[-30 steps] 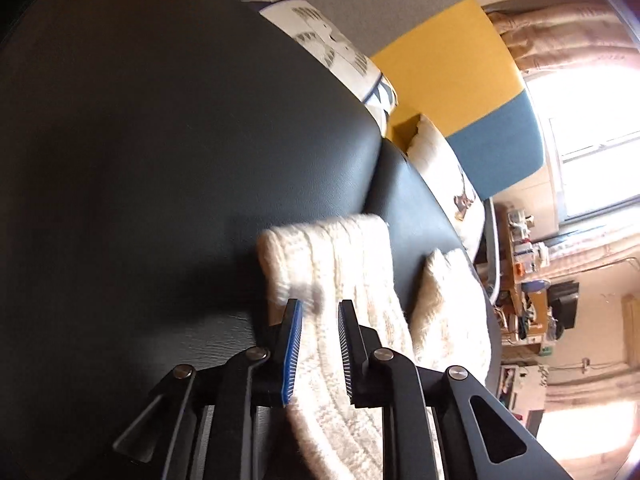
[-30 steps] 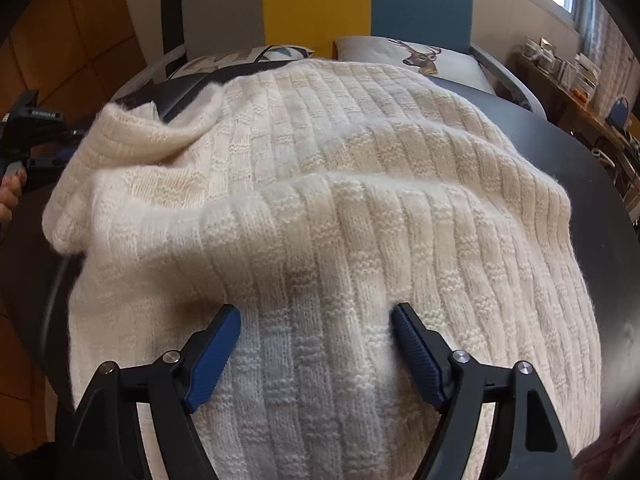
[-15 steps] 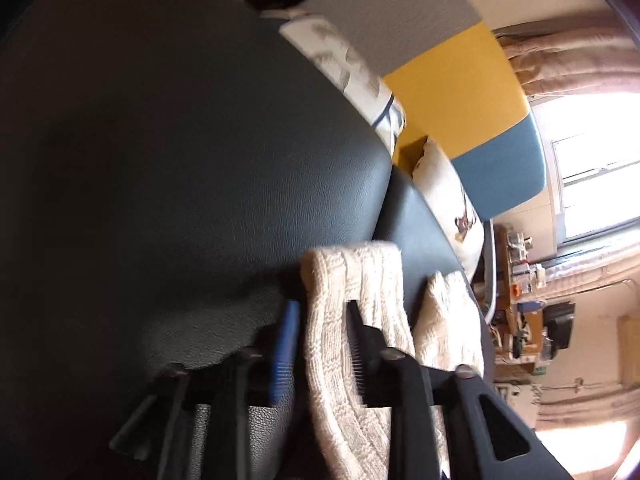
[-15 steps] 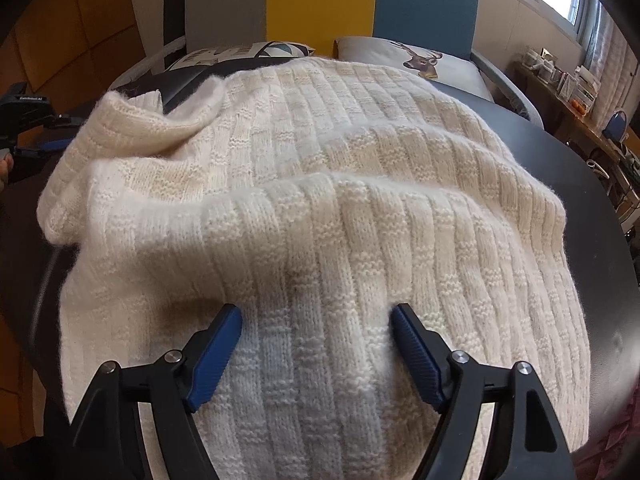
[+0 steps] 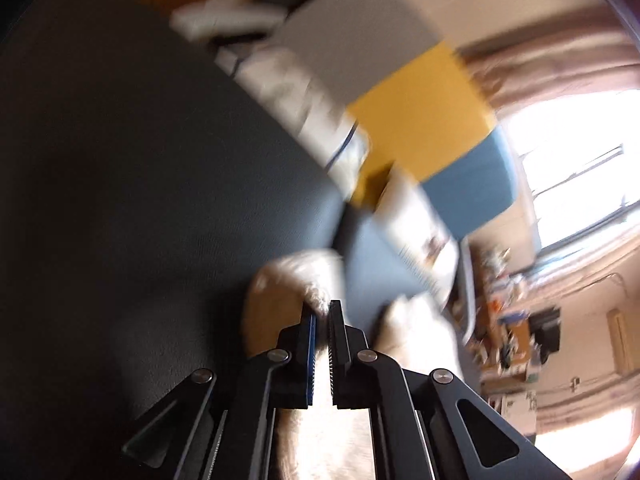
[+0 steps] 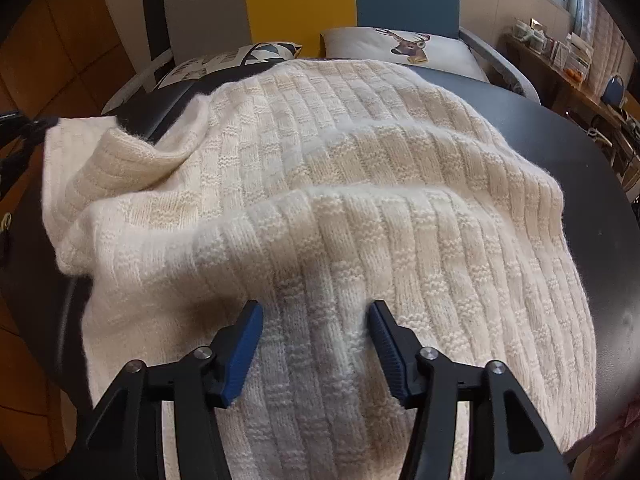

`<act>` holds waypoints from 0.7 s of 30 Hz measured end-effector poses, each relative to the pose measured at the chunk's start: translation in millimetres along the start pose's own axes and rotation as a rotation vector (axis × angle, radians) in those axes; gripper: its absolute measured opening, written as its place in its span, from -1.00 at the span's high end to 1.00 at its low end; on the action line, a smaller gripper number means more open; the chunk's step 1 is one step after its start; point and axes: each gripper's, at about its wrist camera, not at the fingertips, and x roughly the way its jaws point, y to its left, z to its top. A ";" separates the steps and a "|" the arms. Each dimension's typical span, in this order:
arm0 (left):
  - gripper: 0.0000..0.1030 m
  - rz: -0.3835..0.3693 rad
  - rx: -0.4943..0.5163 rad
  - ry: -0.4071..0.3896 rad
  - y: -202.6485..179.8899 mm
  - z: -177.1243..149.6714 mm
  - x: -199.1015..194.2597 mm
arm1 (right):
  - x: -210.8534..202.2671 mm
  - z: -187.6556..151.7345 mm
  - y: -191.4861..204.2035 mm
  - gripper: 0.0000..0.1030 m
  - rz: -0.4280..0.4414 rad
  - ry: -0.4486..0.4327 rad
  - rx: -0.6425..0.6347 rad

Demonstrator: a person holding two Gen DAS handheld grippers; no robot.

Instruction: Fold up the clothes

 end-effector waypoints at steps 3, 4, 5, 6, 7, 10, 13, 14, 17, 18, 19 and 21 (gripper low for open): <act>0.90 0.008 0.039 -0.216 -18.7 11.9 -65.6 | 1.4 2.2 -0.9 -0.02 0.015 0.017 0.041; 0.90 0.021 0.053 -0.283 -21.6 10.9 -85.2 | 3.8 2.7 4.3 -0.02 0.012 0.022 0.033; 0.90 0.039 0.066 -0.352 -24.2 9.4 -105.2 | 6.1 3.1 9.5 -0.03 0.009 0.027 0.025; 0.90 0.089 0.080 -0.428 -24.2 4.1 -125.1 | 8.4 3.6 14.7 -0.04 0.007 0.031 0.017; 0.90 0.146 0.083 -0.469 -19.1 -2.3 -134.2 | 10.8 4.1 19.9 -0.06 0.004 0.036 0.009; 0.90 0.343 0.056 -0.518 5.0 -16.6 -144.0 | 17.1 5.9 36.2 -0.11 -0.016 0.045 -0.021; 0.88 0.441 -0.127 -0.267 66.6 -13.3 -107.0 | 20.7 7.5 48.1 -0.15 -0.041 0.047 -0.059; 0.88 0.447 -0.217 -0.201 90.1 -15.0 -99.3 | 21.2 7.5 50.3 -0.15 -0.047 0.049 -0.068; 0.87 0.406 -0.378 -0.131 128.3 -25.0 -103.3 | 19.3 5.0 46.9 -0.15 -0.025 0.046 -0.068; 0.87 0.391 -0.432 -0.132 137.6 -29.5 -109.9 | 18.8 4.4 44.8 -0.15 -0.015 0.045 -0.066; 0.87 0.380 -0.470 -0.141 142.9 -32.6 -118.5 | 18.4 4.0 39.3 -0.15 0.007 0.043 -0.055; 0.83 0.367 -0.506 -0.175 144.4 -39.5 -136.1 | 14.7 3.3 25.8 -0.15 0.075 0.033 -0.011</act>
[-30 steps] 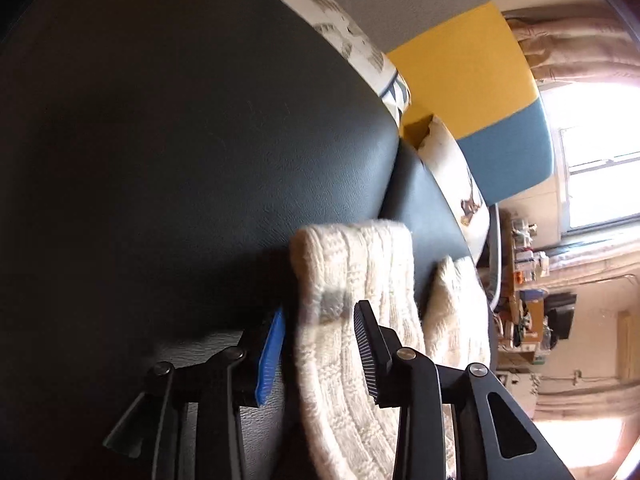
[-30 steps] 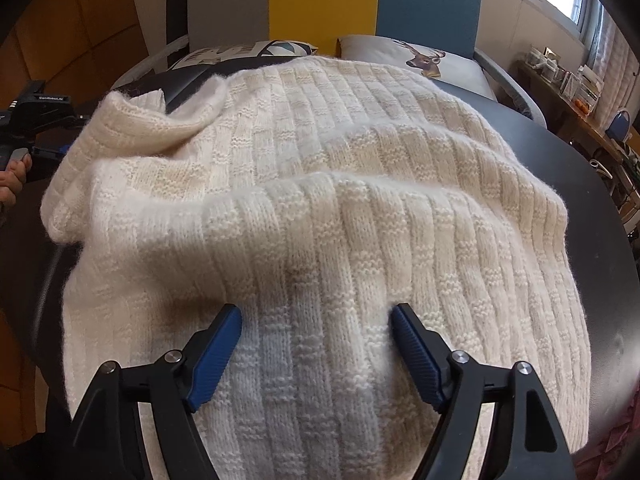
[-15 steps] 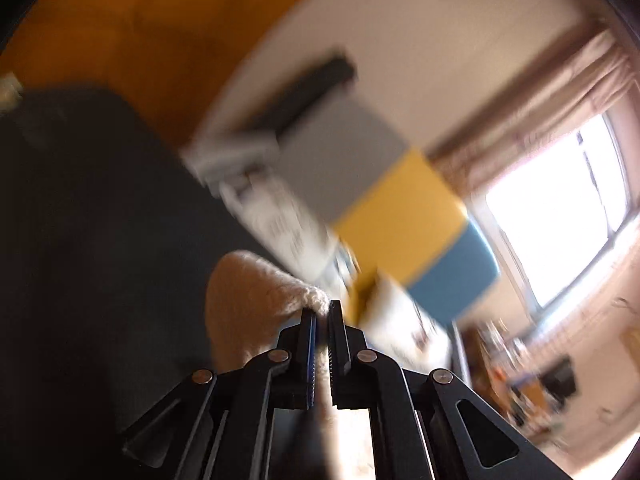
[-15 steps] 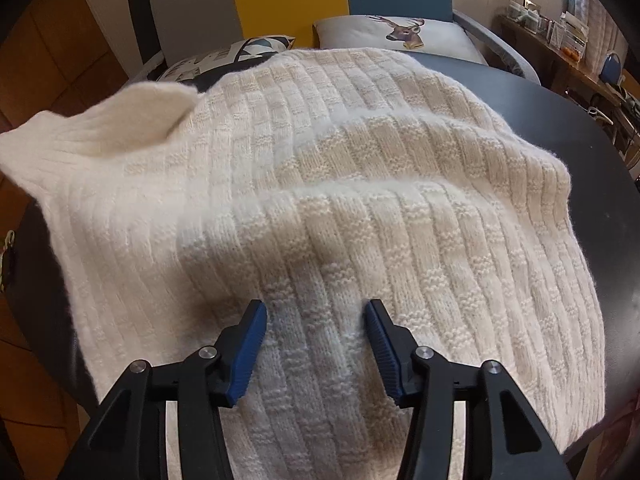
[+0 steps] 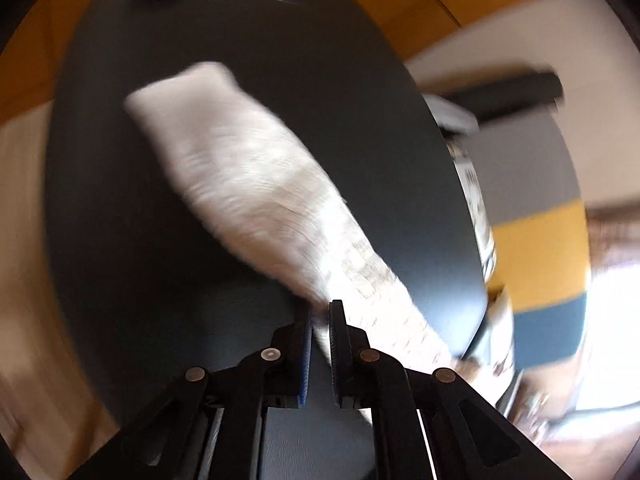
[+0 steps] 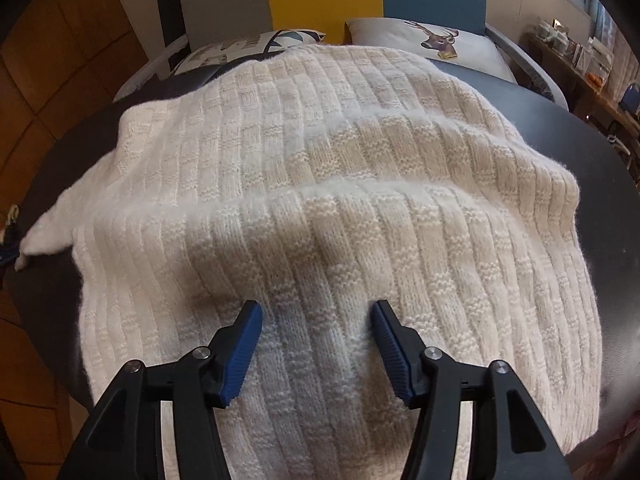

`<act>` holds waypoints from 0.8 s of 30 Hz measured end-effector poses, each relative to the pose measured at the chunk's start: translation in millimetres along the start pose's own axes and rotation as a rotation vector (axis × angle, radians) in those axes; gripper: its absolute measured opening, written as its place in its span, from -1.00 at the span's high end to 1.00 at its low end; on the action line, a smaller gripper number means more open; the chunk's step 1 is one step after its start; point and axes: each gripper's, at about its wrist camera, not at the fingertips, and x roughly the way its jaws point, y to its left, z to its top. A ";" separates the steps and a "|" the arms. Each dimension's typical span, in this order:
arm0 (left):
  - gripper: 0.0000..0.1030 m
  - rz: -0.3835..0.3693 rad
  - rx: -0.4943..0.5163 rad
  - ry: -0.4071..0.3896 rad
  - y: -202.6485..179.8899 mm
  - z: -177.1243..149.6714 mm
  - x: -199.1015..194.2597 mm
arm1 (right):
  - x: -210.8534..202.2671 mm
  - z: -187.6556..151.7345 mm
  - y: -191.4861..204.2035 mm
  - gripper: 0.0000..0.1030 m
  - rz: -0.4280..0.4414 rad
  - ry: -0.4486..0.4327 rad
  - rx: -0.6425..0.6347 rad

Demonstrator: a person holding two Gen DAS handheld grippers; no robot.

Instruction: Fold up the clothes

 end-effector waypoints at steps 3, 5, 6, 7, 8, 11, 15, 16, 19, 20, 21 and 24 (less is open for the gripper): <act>0.76 -0.056 0.055 -0.013 -10.6 -17.7 -20.0 | -15.4 -0.2 -28.6 -0.10 0.149 -0.027 0.097; 0.65 -0.109 0.141 0.013 -31.9 -38.6 -25.2 | -28.8 -0.3 -50.4 -0.09 0.189 -0.053 0.151; 0.65 -0.127 0.213 0.049 -47.7 -58.9 -22.7 | -38.5 -2.5 -64.5 -0.09 0.171 -0.076 0.176; 0.64 -0.145 0.286 0.086 -63.6 -79.1 -20.2 | -49.4 -4.4 -78.3 -0.09 0.150 -0.102 0.202; 0.64 -0.163 0.364 0.125 -80.4 -101.1 -17.2 | -59.4 -7.9 -95.6 -0.09 0.135 -0.124 0.229; 0.64 -0.190 0.626 0.242 -133.5 -182.0 1.9 | -70.6 -15.2 -142.6 -0.09 0.059 -0.097 0.262; 0.64 -0.091 0.854 0.320 -175.4 -257.3 43.0 | -55.5 -41.9 -171.6 -0.07 -0.001 0.050 0.238; 0.64 -0.047 0.873 0.327 -180.7 -262.5 52.9 | -53.9 -49.7 -165.2 -0.06 0.001 0.053 0.210; 0.64 0.096 0.903 0.327 -162.1 -265.2 76.8 | -49.9 -68.5 -144.2 -0.07 0.097 0.080 0.164; 0.70 0.117 0.913 0.325 -161.4 -264.8 84.7 | -48.8 -71.1 -134.0 -0.06 0.188 0.097 0.155; 0.70 0.125 0.944 0.306 -163.5 -260.3 85.9 | -47.7 -73.7 -124.3 -0.06 0.273 0.112 0.145; 0.71 0.183 0.997 0.279 -171.2 -237.7 94.7 | -45.2 -78.5 -104.3 -0.06 0.393 0.134 0.113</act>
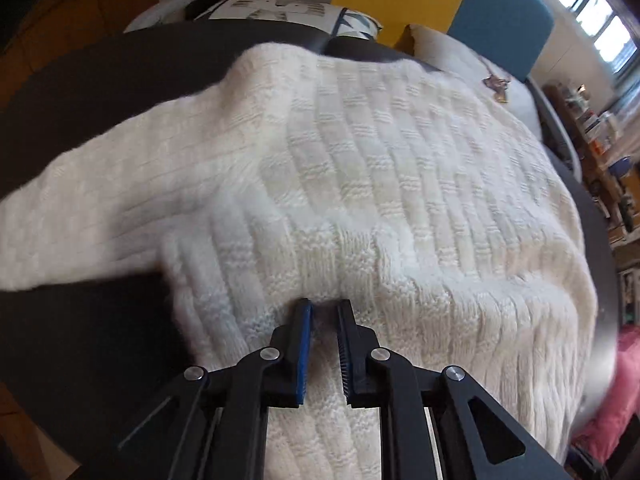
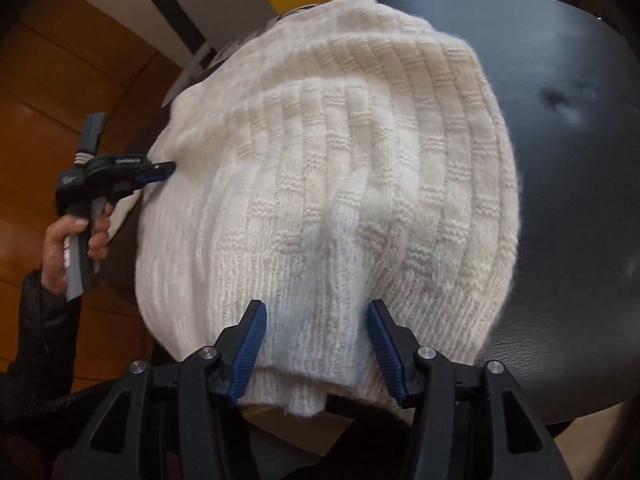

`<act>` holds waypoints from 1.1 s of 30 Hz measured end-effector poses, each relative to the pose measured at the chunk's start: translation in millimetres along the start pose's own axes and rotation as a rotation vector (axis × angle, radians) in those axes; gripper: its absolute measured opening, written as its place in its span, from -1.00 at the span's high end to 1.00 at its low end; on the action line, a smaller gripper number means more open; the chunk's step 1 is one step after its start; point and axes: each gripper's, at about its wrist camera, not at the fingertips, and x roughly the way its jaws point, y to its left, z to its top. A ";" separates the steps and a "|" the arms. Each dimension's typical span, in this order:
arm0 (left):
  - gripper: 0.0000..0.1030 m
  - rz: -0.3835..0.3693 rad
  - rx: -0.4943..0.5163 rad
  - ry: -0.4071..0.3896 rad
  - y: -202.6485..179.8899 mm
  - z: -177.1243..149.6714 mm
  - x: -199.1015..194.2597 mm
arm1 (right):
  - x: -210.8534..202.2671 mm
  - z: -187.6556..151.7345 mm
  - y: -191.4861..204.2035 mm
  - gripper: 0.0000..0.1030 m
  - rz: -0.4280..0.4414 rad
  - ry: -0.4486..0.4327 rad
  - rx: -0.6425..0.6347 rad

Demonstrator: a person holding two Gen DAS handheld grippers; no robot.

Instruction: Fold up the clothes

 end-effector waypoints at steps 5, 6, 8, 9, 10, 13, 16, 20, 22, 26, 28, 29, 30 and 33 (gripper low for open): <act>0.78 0.044 0.036 0.039 46.1 22.1 5.7 | -31.2 17.7 -11.3 -0.01 0.167 -0.127 0.028; 0.78 0.034 0.040 0.038 49.1 23.3 1.7 | -41.6 29.3 -22.7 -0.01 0.172 -0.182 0.055; 0.78 0.031 0.067 -0.002 47.7 23.0 -11.5 | -56.0 56.2 -45.5 -0.02 0.150 -0.276 0.108; 0.78 0.029 0.085 -0.034 44.1 21.9 -20.0 | -54.0 71.0 -54.1 -0.02 0.109 -0.283 0.125; 0.78 -0.012 0.093 -0.052 38.5 20.5 -27.8 | -52.1 85.8 -62.7 -0.02 0.068 -0.289 0.142; 0.76 -0.144 0.119 -0.071 10.9 21.7 -42.1 | -32.8 111.8 -83.2 -0.05 0.032 -0.252 0.197; 0.75 -0.224 0.194 -0.065 -44.9 34.5 -38.5 | -8.1 130.2 -101.6 -0.05 0.031 -0.192 0.254; 0.74 -0.310 0.260 -0.016 -106.6 49.9 -34.4 | 10.0 135.9 -104.5 -0.05 0.142 -0.172 0.302; 0.73 -0.333 0.279 0.008 -125.4 55.1 -32.2 | 10.4 139.5 -85.1 -0.05 0.209 -0.174 0.264; 0.73 -0.350 0.325 0.017 -147.0 60.7 -42.9 | 18.0 145.4 -19.6 -0.05 0.239 -0.148 0.099; 0.73 -0.356 0.336 0.000 -146.1 59.5 -56.5 | 29.9 147.2 21.1 -0.05 0.200 -0.124 -0.008; 0.73 -0.356 0.334 -0.010 -142.0 58.9 -62.7 | 35.9 146.9 41.1 -0.05 0.173 -0.115 -0.059; 0.73 -0.355 0.322 -0.023 -133.2 59.3 -69.2 | 42.0 146.5 61.2 -0.05 0.142 -0.107 -0.110; 0.73 -0.344 0.259 -0.048 -97.0 59.2 -82.2 | 62.5 139.5 120.5 -0.05 0.002 -0.109 -0.269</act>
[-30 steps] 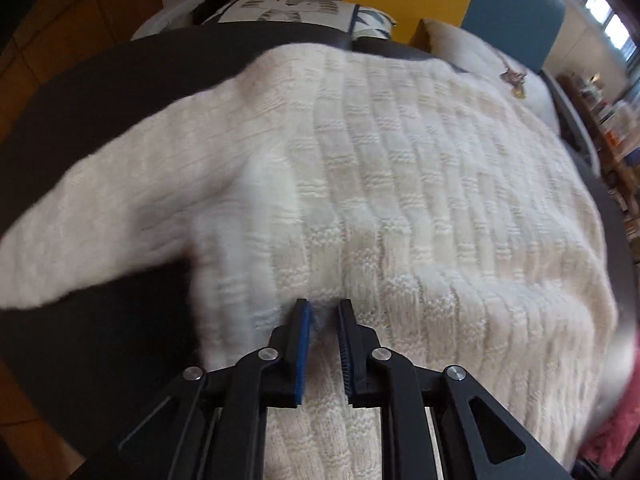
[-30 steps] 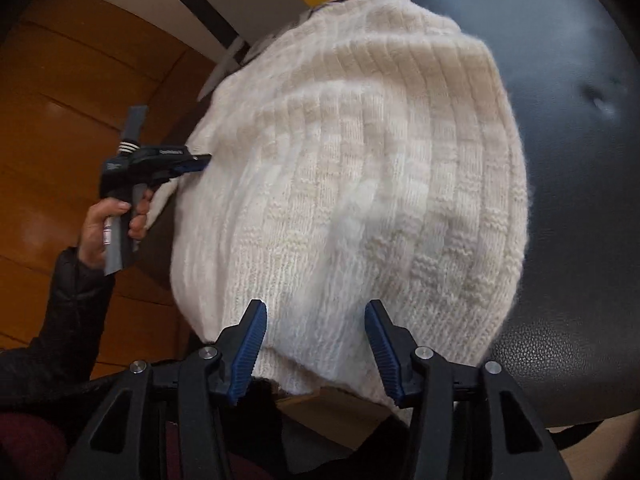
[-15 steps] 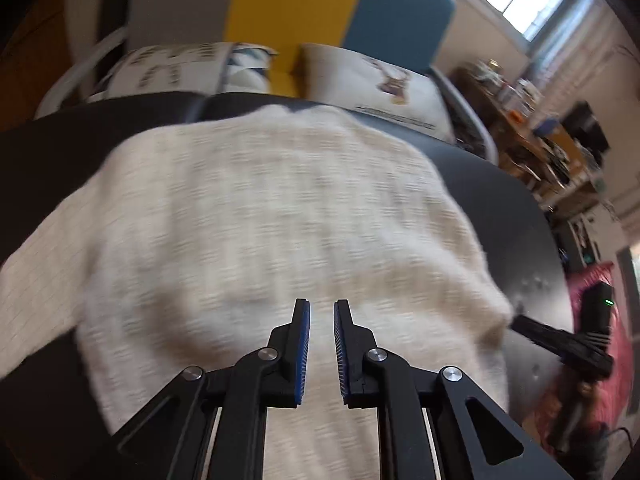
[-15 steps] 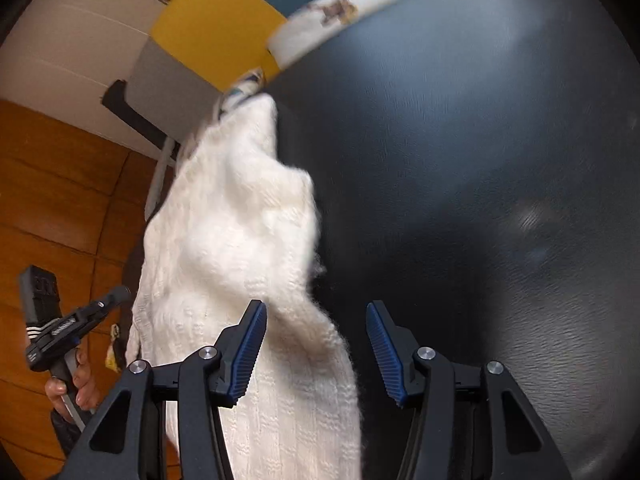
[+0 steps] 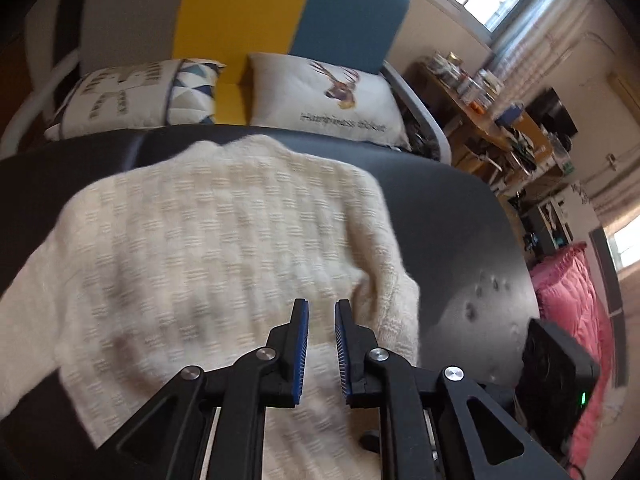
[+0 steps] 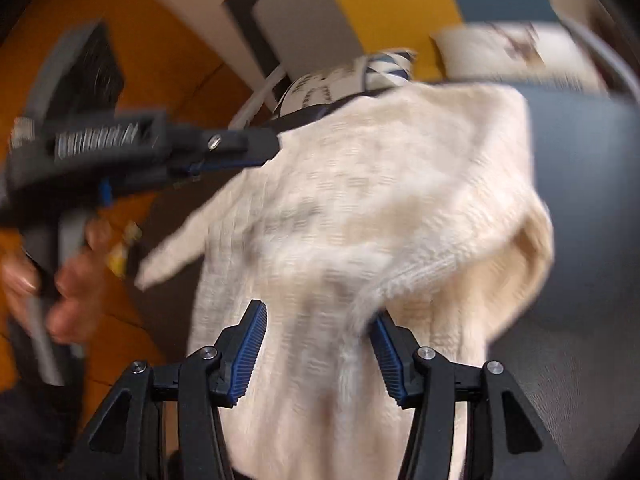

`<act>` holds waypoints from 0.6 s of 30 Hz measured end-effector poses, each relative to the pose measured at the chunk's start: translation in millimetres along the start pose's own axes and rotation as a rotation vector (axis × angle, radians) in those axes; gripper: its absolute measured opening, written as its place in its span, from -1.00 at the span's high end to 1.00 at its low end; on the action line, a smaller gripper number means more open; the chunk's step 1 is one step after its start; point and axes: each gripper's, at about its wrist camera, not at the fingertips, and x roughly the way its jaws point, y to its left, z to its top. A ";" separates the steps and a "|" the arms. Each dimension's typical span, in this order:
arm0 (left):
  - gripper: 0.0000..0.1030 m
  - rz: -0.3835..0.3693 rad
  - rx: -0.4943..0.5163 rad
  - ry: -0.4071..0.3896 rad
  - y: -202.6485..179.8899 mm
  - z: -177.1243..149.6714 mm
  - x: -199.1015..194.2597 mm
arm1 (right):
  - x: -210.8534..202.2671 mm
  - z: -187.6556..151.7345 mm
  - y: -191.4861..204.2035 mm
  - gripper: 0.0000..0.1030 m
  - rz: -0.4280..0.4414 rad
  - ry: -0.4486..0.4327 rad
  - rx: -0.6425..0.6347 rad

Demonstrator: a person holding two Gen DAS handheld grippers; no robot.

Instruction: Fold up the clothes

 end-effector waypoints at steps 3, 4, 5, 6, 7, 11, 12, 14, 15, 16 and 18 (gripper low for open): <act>0.71 0.046 -0.046 -0.011 43.7 -11.5 -25.5 | 31.6 -7.3 46.9 -0.05 -0.056 0.070 -0.136; 0.71 0.059 -0.055 -0.015 55.5 -15.7 -32.1 | 43.8 -12.8 58.3 -0.05 -0.069 0.099 -0.166; 0.71 0.071 -0.065 -0.018 67.0 -19.9 -38.9 | 56.4 -18.3 69.4 -0.05 -0.084 0.128 -0.195; 0.71 0.076 -0.075 -0.024 77.2 -23.8 -46.5 | 72.1 -23.0 77.9 -0.05 -0.107 0.152 -0.218; 0.71 0.081 -0.085 -0.029 87.4 -27.8 -54.0 | 87.0 -26.9 84.6 -0.02 -0.102 0.171 -0.229; 0.66 0.077 -0.126 -0.060 121.1 -42.5 -80.1 | 75.5 -51.3 83.0 -0.01 -0.012 0.166 -0.185; 0.65 0.066 -0.135 -0.063 125.0 -45.9 -81.7 | 65.7 -56.3 80.5 -0.01 0.008 0.154 -0.174; 0.65 0.046 -0.139 -0.058 127.5 -50.9 -78.8 | 33.1 -61.1 69.9 -0.01 0.037 0.111 -0.144; 0.65 0.036 -0.138 -0.050 125.5 -52.0 -74.3 | 15.0 -63.3 63.4 -0.01 0.049 0.084 -0.124; 0.65 0.025 -0.136 -0.041 123.1 -53.2 -69.6 | -5.3 -66.4 56.0 -0.01 0.054 0.052 -0.100; 0.64 -0.024 -0.119 -0.022 106.5 -57.6 -56.6 | -43.4 -70.6 35.9 -0.01 0.033 -0.016 -0.032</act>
